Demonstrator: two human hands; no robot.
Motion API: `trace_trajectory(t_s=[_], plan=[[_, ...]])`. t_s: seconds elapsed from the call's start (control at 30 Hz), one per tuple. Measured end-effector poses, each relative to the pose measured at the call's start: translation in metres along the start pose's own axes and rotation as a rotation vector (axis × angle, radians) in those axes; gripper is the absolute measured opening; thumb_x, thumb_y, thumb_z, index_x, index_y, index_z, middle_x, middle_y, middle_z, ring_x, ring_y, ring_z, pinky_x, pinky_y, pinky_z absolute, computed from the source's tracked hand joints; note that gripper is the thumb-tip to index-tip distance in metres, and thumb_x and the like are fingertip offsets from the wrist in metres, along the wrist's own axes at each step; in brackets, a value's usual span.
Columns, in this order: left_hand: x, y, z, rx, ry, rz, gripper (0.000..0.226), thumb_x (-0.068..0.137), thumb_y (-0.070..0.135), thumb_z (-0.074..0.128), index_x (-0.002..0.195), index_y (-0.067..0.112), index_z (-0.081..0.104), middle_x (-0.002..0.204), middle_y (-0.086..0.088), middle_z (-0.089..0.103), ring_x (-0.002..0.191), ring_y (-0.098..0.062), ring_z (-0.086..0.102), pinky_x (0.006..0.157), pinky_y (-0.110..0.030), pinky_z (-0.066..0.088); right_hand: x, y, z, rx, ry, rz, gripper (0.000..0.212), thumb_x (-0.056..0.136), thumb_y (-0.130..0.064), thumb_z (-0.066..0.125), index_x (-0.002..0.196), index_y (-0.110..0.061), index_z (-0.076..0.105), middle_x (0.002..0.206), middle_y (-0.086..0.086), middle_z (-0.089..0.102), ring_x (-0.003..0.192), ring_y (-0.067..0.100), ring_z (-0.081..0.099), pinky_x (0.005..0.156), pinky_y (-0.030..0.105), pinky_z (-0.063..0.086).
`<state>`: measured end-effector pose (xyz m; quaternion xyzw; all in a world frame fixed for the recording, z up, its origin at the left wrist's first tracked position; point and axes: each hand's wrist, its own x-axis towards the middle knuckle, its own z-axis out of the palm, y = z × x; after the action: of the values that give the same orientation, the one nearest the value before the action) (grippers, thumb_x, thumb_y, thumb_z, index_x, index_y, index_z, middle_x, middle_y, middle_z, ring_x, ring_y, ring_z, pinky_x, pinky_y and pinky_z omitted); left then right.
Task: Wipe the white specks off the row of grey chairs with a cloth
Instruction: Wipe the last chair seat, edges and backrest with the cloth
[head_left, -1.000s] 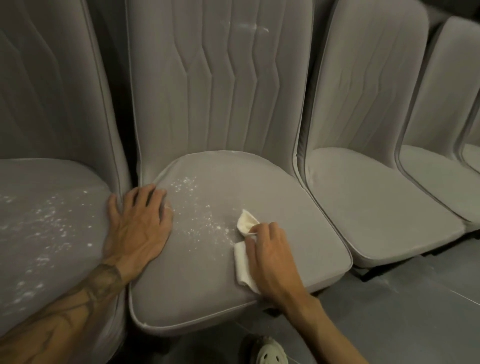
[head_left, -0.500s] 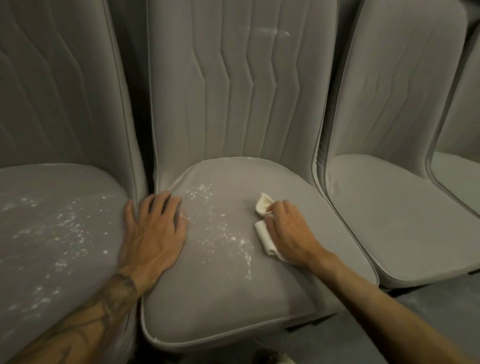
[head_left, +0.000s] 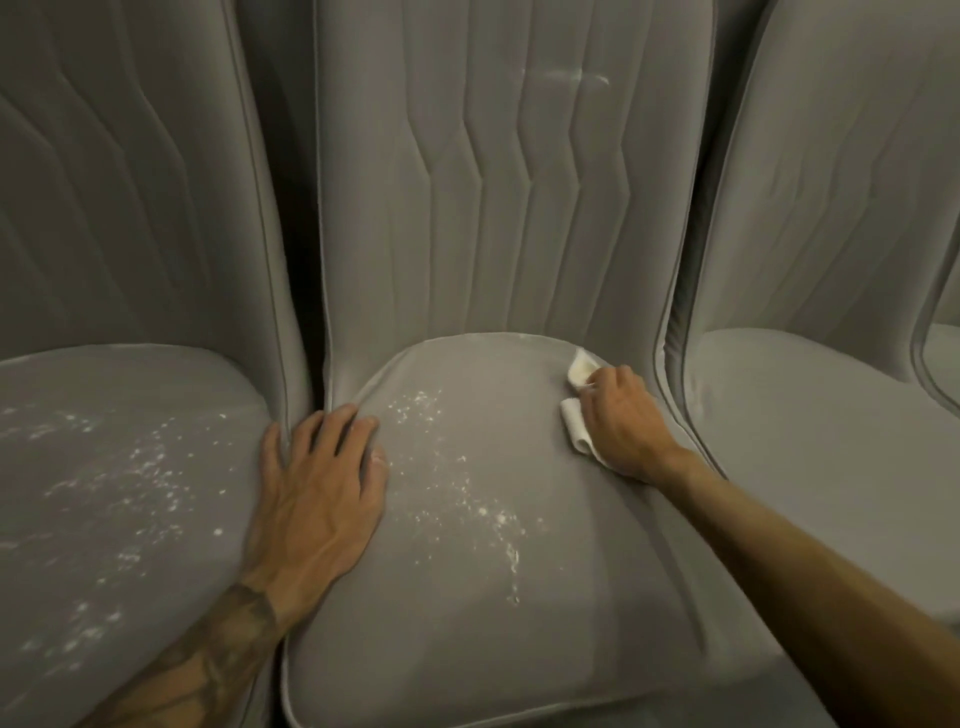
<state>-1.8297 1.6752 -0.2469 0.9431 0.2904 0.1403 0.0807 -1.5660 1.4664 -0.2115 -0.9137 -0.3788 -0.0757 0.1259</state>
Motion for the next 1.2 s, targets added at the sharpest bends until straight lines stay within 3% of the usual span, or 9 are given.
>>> trace_trajectory(t_s=[0.1,0.2,0.33,0.5,0.63,0.73,0.93,1.1,1.2], plan=[[0.003,-0.001,0.002,-0.012,-0.003,-0.010,0.048,0.105,0.044,0.024,0.143,0.028,0.049,0.150,0.004,0.045,0.140,-0.024,0.044,0.123,-0.061,0.021,0.016,-0.022,0.012,0.001,0.036,0.116,0.022,0.099,-0.006,0.043,0.104,0.009,0.059,0.110,0.031,0.056,0.099,0.044,0.051,0.083,0.050,0.036],[0.003,-0.002,0.004,-0.005,-0.005,-0.012,0.049,0.105,0.045,0.023,0.143,0.028,0.049,0.150,0.004,0.045,0.140,-0.023,0.044,0.123,-0.060,0.020,0.011,-0.060,0.034,0.076,-0.034,-0.074,0.026,0.104,-0.021,0.034,0.111,-0.006,0.055,0.117,0.017,0.053,0.104,0.032,0.049,0.087,0.043,0.036],[0.002,-0.002,0.002,0.002,-0.022,-0.017,0.051,0.105,0.046,0.022,0.145,0.029,0.049,0.151,0.005,0.044,0.141,-0.022,0.043,0.124,-0.059,0.019,0.011,-0.061,0.028,0.182,-0.096,-0.266,0.025,0.105,-0.025,0.040,0.110,-0.005,0.053,0.110,0.016,0.053,0.100,0.034,0.050,0.092,0.045,0.039],[0.003,0.001,-0.001,0.006,-0.025,-0.026,0.053,0.104,0.046,0.021,0.144,0.029,0.051,0.151,0.006,0.045,0.141,-0.022,0.043,0.124,-0.058,0.020,0.063,-0.055,0.025,0.024,-0.078,0.021,0.035,0.106,-0.019,0.028,0.117,-0.003,0.057,0.126,0.018,0.051,0.112,0.033,0.048,0.093,0.041,0.035],[0.004,-0.001,0.000,-0.011,-0.035,-0.038,0.054,0.104,0.048,0.020,0.147,0.030,0.050,0.154,0.007,0.043,0.144,-0.019,0.040,0.126,-0.057,0.018,0.053,-0.109,0.052,0.161,-0.027,-0.210,0.023,0.104,-0.015,0.040,0.106,0.001,0.056,0.111,0.024,0.055,0.100,0.038,0.050,0.088,0.048,0.036],[0.004,-0.001,0.000,-0.005,-0.038,-0.034,0.053,0.104,0.047,0.021,0.146,0.030,0.049,0.154,0.007,0.042,0.145,-0.019,0.040,0.126,-0.058,0.018,0.048,-0.107,0.049,0.196,-0.109,-0.386,0.022,0.104,-0.020,0.042,0.103,-0.002,0.054,0.106,0.021,0.055,0.095,0.035,0.048,0.088,0.045,0.036],[0.004,0.000,0.000,-0.005,-0.040,-0.033,0.051,0.104,0.048,0.020,0.146,0.033,0.046,0.154,0.008,0.040,0.146,-0.018,0.038,0.126,-0.058,0.017,0.093,-0.104,0.047,0.014,-0.066,-0.222,0.028,0.106,-0.015,0.031,0.111,-0.001,0.055,0.118,0.022,0.054,0.108,0.036,0.048,0.094,0.047,0.034],[0.003,-0.002,-0.003,-0.032,-0.008,-0.047,0.053,0.103,0.045,0.029,0.148,0.025,0.049,0.156,0.001,0.043,0.145,-0.020,0.040,0.126,-0.057,0.019,0.055,-0.148,0.063,0.227,-0.117,-0.484,0.021,0.103,-0.020,0.044,0.103,-0.002,0.055,0.106,0.022,0.056,0.095,0.036,0.049,0.087,0.045,0.035],[0.001,-0.001,-0.010,-0.097,0.006,-0.054,0.059,0.101,0.046,0.027,0.147,0.019,0.051,0.153,-0.003,0.047,0.142,-0.022,0.044,0.125,-0.051,0.024,0.066,-0.138,0.053,0.230,-0.160,-0.490,0.022,0.104,-0.020,0.043,0.106,-0.001,0.055,0.109,0.022,0.056,0.099,0.036,0.050,0.092,0.045,0.036]])
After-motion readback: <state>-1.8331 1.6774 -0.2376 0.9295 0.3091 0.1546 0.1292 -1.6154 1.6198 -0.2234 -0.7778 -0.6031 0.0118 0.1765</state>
